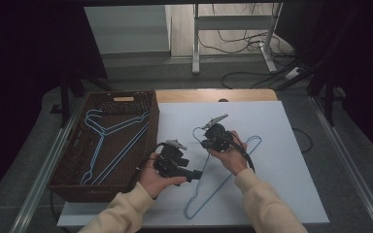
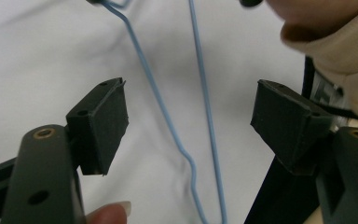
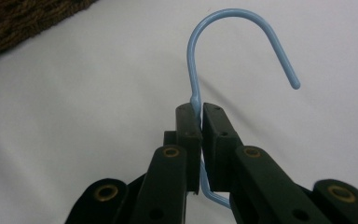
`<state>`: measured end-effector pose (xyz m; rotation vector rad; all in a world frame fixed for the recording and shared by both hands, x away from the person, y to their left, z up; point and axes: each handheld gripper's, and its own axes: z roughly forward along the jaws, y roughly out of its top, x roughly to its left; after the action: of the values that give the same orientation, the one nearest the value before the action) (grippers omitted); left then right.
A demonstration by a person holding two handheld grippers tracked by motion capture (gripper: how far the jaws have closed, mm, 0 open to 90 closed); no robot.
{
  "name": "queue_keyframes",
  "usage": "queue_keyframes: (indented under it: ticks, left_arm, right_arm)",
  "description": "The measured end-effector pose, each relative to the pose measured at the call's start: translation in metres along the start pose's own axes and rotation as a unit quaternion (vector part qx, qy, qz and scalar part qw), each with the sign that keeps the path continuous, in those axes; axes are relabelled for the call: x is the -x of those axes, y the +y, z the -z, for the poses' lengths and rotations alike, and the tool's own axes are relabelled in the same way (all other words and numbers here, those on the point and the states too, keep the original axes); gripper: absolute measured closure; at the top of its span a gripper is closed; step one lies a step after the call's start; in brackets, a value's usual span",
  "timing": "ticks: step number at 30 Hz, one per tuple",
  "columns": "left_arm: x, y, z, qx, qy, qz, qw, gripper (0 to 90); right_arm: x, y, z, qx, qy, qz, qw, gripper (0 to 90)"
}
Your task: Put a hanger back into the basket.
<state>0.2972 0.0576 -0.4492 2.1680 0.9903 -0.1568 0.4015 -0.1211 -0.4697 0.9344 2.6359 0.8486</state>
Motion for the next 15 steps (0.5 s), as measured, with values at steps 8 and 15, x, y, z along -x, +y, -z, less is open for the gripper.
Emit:
queue_keyframes:
  ticks: [8,15]
  left_arm:
    - [-0.003,-0.003,-0.047,-0.03,0.028,0.016,0.999,29.6]
    - [-0.015,-0.003,-0.069,-0.029,0.039,0.041,0.998,46.6]
  right_arm:
    - [-0.002,-0.001,0.002,0.01,0.001,0.003,0.9999,85.8]
    - [-0.002,-0.003,0.005,0.016,0.003,0.001,0.9999,85.7]
